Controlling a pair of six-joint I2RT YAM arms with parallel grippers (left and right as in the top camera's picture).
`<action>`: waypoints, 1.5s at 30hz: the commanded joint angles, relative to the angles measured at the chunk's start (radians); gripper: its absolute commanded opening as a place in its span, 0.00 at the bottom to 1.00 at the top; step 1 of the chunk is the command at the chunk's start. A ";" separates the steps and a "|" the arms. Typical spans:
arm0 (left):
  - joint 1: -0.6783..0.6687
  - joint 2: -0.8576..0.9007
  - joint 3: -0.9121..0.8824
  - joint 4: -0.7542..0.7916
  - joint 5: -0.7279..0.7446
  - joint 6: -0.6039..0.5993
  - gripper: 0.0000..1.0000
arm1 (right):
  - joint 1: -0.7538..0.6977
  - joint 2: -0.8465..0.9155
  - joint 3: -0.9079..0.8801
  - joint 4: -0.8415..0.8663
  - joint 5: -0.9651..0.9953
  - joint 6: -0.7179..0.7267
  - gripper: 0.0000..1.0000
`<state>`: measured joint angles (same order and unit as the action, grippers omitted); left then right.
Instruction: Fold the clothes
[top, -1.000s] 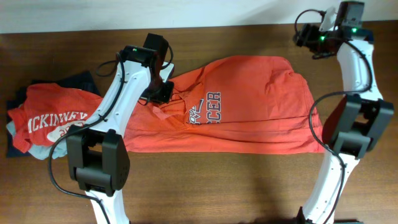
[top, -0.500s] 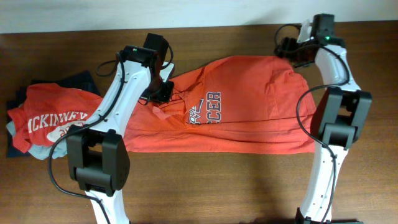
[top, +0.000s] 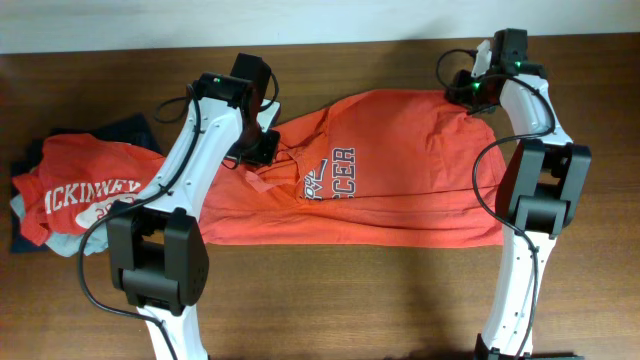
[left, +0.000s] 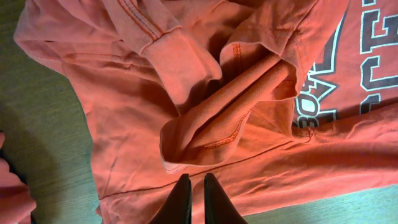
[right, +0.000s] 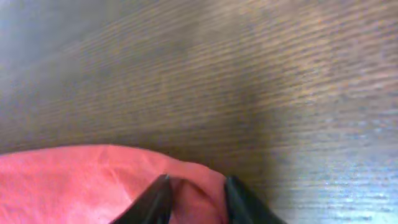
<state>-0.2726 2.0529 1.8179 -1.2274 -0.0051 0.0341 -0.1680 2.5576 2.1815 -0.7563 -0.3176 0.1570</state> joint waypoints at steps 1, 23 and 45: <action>0.005 0.004 0.018 -0.001 -0.011 0.008 0.09 | -0.009 0.026 0.023 -0.051 0.016 -0.001 0.22; 0.005 0.004 0.017 0.000 -0.021 0.008 0.09 | -0.023 -0.089 0.388 -0.516 0.126 -0.099 0.05; -0.153 0.160 0.017 0.256 0.086 0.332 0.61 | -0.021 -0.089 0.388 -0.625 0.198 -0.101 0.10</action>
<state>-0.4072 2.1330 1.8309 -0.9890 0.0990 0.2996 -0.1856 2.5031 2.5526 -1.3937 -0.1280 0.0616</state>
